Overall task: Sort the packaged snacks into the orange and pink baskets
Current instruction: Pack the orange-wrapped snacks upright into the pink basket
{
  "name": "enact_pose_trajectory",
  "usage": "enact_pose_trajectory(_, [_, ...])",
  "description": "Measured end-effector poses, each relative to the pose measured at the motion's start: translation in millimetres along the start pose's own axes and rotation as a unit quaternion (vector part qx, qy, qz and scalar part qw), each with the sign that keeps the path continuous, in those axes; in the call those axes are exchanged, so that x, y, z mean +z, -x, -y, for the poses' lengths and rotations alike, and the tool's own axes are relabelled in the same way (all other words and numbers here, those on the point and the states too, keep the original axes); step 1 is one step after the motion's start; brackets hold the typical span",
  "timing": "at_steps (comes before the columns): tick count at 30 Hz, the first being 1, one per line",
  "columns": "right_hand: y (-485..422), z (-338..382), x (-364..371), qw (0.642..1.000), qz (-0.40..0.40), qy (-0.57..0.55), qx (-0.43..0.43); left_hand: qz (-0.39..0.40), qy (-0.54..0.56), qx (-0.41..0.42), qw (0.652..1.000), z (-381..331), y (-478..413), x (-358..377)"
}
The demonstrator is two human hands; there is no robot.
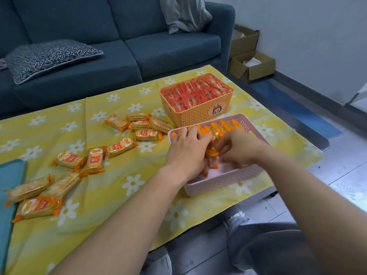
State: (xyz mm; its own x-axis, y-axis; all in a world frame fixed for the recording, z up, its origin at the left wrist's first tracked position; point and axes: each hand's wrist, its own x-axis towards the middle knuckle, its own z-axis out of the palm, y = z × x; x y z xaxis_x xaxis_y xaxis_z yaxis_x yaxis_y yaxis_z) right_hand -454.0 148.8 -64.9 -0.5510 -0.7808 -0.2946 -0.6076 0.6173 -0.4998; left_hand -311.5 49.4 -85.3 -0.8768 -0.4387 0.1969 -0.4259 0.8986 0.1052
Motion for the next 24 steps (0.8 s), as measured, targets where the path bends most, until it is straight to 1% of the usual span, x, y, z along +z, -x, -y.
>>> enact_pose_trajectory(1, [0.1, -7.0, -9.2, 0.999, -0.04, 0.002, 0.01, 0.0, -0.002, -0.003, 1.0, 0.3, -1.0, -0.2])
enact_pose_trajectory(3, [-2.7, -21.1, -21.5, 0.989, -0.129, 0.055, 0.038, 0.004, -0.004, -0.007, 1.0, -1.5, -2.7, -1.0])
enact_pose_trajectory(4, [-4.5, -25.7, -21.9, 0.983, -0.148, 0.088, 0.054, 0.006, -0.005, -0.009, 1.0, -2.4, -3.0, -1.1])
enact_pose_trajectory(5, [-5.1, -27.0, -18.8, 0.98, -0.144, 0.121, 0.069, 0.007, -0.006, -0.012, 1.0, -3.7, -3.2, -1.1])
enact_pose_trajectory(8, [-7.1, -22.8, 1.9, 0.971, -0.093, 0.196, 0.099, 0.012, -0.007, -0.026, 1.0, -7.1, -3.8, -1.0])
enact_pose_trajectory(11, [-8.9, -17.8, 11.8, 0.971, -0.061, 0.182, 0.143, 0.014, -0.006, -0.031, 0.999, -9.3, -4.2, -0.8])
enact_pose_trajectory(13, [-7.1, -13.8, 13.2, 0.97, -0.025, 0.171, 0.168, 0.014, -0.002, -0.032, 0.999, -9.2, -4.5, -0.5])
enact_pose_trajectory(15, [-3.4, -10.9, 10.7, 0.967, -0.011, 0.185, 0.175, 0.017, 0.005, -0.033, 0.999, -8.2, -4.9, 0.0])
enact_pose_trajectory(17, [0.6, -8.4, 5.4, 0.965, -0.015, 0.201, 0.165, 0.018, 0.012, -0.032, 0.999, -7.1, -4.9, 0.8])
enact_pose_trajectory(19, [2.1, -7.6, -1.8, 0.975, -0.009, 0.168, 0.146, 0.008, 0.017, -0.032, 0.999, -6.3, -4.5, 2.2])
enact_pose_trajectory(24, [9.5, -9.9, -15.9, 0.995, 0.039, 0.006, 0.093, -0.006, 0.027, -0.039, 0.999, -6.1, -6.5, 3.5])
